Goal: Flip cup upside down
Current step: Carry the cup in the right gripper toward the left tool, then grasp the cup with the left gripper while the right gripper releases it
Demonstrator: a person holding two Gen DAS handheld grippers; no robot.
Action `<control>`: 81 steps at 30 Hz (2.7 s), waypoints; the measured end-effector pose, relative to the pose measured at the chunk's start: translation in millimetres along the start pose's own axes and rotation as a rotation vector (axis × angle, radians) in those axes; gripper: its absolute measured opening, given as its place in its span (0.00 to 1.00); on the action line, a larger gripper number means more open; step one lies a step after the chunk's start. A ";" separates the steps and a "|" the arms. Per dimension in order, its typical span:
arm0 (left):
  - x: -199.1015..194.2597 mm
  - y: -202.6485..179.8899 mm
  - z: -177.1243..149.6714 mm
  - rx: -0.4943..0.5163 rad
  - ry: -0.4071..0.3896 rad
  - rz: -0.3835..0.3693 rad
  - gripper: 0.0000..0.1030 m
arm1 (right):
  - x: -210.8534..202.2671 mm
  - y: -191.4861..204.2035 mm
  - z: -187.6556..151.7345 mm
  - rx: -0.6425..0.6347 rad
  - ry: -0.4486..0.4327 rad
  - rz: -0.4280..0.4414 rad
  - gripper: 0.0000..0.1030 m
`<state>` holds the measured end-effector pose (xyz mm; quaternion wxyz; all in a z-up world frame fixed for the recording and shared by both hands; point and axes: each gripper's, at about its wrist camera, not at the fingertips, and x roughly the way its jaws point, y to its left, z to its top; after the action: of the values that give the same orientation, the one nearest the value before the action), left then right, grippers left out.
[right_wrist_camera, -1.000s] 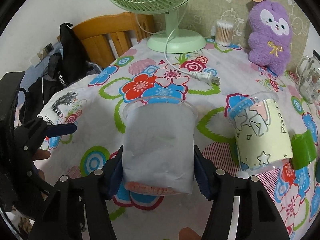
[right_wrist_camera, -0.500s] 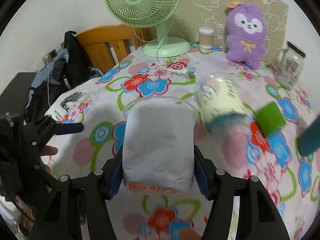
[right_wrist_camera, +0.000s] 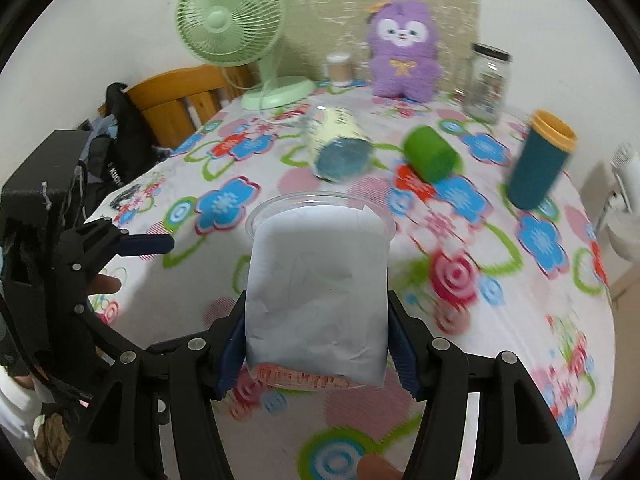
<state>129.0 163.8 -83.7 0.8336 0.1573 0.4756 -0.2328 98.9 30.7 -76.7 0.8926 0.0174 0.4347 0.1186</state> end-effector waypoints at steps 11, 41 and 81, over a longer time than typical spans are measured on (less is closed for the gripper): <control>7.5 -46.1 -15.0 0.023 0.034 -0.041 1.00 | -11.3 -19.0 -40.0 0.034 0.025 -0.068 0.63; -8.4 -87.3 -29.4 -0.014 0.050 -0.086 1.00 | -58.2 -32.5 -69.6 0.090 0.021 0.057 0.87; -4.2 -209.1 44.0 -0.259 0.073 -0.268 1.00 | -140.4 -213.2 -141.7 0.389 -0.126 -0.181 0.87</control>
<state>46.4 -32.5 -66.7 0.7908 -0.0078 0.5480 -0.2726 -53.2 -218.5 -85.1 0.9048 0.1575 0.3924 -0.0496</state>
